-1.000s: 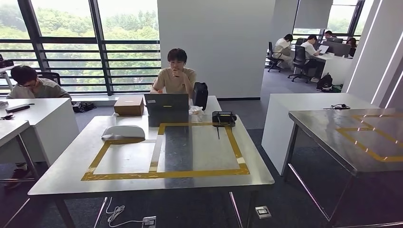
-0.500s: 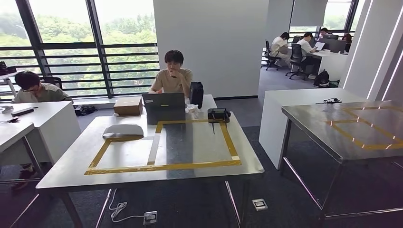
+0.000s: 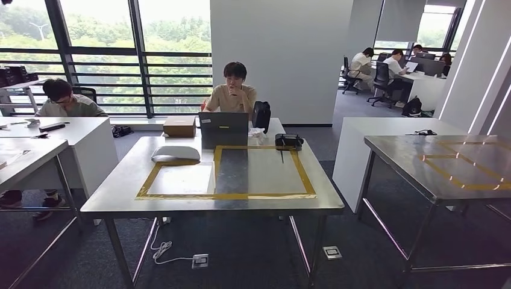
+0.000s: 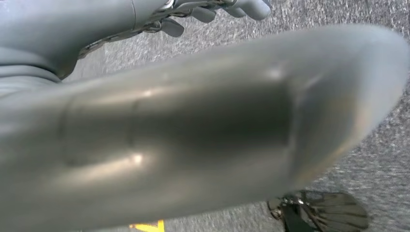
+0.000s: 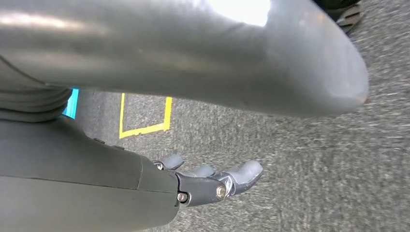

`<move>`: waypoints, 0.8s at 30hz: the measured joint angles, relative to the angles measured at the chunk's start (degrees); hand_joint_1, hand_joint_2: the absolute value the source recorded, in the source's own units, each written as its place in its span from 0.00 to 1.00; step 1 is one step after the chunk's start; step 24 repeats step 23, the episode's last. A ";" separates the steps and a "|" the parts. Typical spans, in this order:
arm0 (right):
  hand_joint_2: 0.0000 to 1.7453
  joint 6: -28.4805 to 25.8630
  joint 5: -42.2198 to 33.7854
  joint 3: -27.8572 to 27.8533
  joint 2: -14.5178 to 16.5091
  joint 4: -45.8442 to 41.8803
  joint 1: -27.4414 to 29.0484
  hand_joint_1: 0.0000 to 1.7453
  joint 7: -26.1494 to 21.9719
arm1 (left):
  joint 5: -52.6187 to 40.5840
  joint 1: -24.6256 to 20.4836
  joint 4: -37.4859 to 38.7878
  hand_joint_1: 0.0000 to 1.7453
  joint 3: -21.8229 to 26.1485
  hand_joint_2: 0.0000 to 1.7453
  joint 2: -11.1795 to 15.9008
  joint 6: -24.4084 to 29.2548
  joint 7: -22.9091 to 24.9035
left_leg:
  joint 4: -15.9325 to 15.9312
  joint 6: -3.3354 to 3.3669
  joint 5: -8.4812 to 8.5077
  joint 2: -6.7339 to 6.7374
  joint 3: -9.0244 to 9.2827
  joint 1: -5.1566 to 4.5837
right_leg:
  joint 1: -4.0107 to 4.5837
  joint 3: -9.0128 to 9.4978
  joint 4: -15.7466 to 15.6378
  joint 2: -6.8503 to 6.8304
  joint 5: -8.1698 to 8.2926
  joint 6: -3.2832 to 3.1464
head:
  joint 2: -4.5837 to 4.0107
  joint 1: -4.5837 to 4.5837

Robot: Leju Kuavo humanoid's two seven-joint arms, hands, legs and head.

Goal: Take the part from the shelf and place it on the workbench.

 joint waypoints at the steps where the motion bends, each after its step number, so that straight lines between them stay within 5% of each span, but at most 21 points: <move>1: 0.00 -0.19 -0.03 0.10 -0.02 0.00 -0.23 0.00 0.08 | -0.86 -0.34 0.00 0.00 -0.02 0.00 -0.25 -0.19 -0.50 | 0.03 -0.03 0.86 0.00 -1.06 -0.09 | 0.13 1.82 -0.69 0.04 1.65 -0.32 | 0.00 0.01; 3: 0.00 -0.73 -0.21 0.13 -0.05 -0.02 -0.67 0.00 0.25 | -2.28 -1.25 -0.03 0.00 -0.11 0.00 -1.01 -0.62 -0.91 | 0.05 -0.28 2.44 -0.17 -2.71 -0.24 | 0.61 8.49 -8.27 0.17 3.54 -1.33 | 0.00 0.04; 5: 0.00 -1.11 -0.45 0.13 -0.09 -0.09 -1.11 0.00 0.29 | -3.08 -2.03 -0.10 0.00 -0.25 0.00 -1.71 -0.90 -0.88 | -0.20 -0.84 3.92 -0.22 -3.31 -0.28 | 1.17 14.36 -16.88 0.24 2.21 -1.95 | 0.00 0.05; 6: 0.00 -1.27 -0.59 0.13 -0.11 -0.12 -1.24 0.00 0.26 | -3.39 -2.30 -0.14 0.00 -0.36 0.00 -1.96 -1.05 -0.72 | -0.51 -1.21 4.66 -0.14 -3.30 -0.22 | 1.41 15.50 -19.13 0.26 1.52 -2.08 | 0.00 0.08; 9: 0.00 -2.03 -1.19 0.11 -0.03 -0.13 -1.19 0.00 -0.04 | -5.09 -2.82 -0.06 0.00 -1.02 0.00 -2.36 -1.87 0.80 | -1.12 -2.29 5.39 -0.13 -3.56 -0.04 | 1.32 14.30 -20.14 0.08 3.25 -2.72 | 0.00 0.15; 11: 0.00 -2.66 -1.62 0.06 0.10 -0.13 -1.04 0.00 -0.52 | -6.71 -2.90 0.07 0.00 -1.89 0.00 -2.59 -2.60 2.54 | 2.37 -2.83 0.67 -0.25 -4.74 -0.01 | 0.99 12.68 -20.37 -0.20 4.98 -3.46 | 0.00 0.12; 13: 0.00 -3.32 -1.95 0.01 0.27 -0.13 -0.95 0.00 -0.74 | -7.88 -2.91 0.13 0.00 -2.83 0.00 -2.84 -3.43 3.60 | 9.72 -3.29 -5.33 -0.28 -6.06 -0.01 | 1.06 10.67 -20.21 -0.30 6.54 -3.82 | 0.00 0.10; 14: 0.00 -3.64 -2.10 -0.02 0.42 -0.13 -0.94 0.00 -0.67 | -8.13 -2.91 0.14 0.00 -3.17 0.00 -2.91 -3.84 3.72 | 13.18 -3.44 -6.58 -0.29 -6.27 -0.01 | 1.11 9.58 -20.04 -0.36 7.31 -3.82 | 0.00 0.09; 16: 0.00 -4.08 -2.34 -0.11 0.71 -0.13 -0.91 0.00 -0.53 | -8.28 -2.90 0.14 0.00 -3.64 0.00 -2.98 -4.58 3.66 | 15.73 -3.48 -5.04 -0.28 -4.53 -0.02 | 1.17 7.25 -19.44 -0.53 8.77 -3.66 | 0.00 0.09; 18: 0.00 -4.19 -2.47 -0.28 0.98 -0.13 -0.91 0.00 -0.49 | -8.31 -2.99 0.09 0.00 -3.95 0.00 -2.98 -4.85 3.59 | 10.14 -3.03 -3.06 -0.27 1.13 -0.09 | 1.16 5.09 -18.56 -0.63 10.02 -3.37 | 0.00 0.10; 20: 0.00 -4.21 -2.54 -0.45 1.22 -0.13 -0.89 0.00 -0.50 | -8.35 -3.17 -0.03 0.00 -4.09 0.00 -2.95 -4.95 3.52 | 1.55 -2.32 -4.83 -0.22 7.22 -0.42 | 1.22 3.80 -17.88 -0.69 11.04 -2.87 | 0.00 0.13; 22: 0.00 -4.39 -2.62 -0.63 1.32 -0.13 -0.87 0.00 -0.35 | -8.32 -3.26 -0.07 0.00 -4.11 0.00 -2.93 -5.05 3.53 | -2.14 -1.57 -6.13 -0.21 9.06 -0.80 | 1.11 3.43 -17.85 -0.77 12.06 -2.17 | 0.01 0.11; 24: 0.00 -4.45 -2.64 -0.68 1.33 -0.13 -0.86 0.00 -0.29 | -8.30 -3.26 -0.06 0.00 -4.12 0.00 -2.93 -5.07 3.54 | -1.97 -1.38 -5.95 -0.23 8.72 -0.87 | 1.03 3.43 -17.96 -0.82 12.35 -1.97 | 0.01 0.12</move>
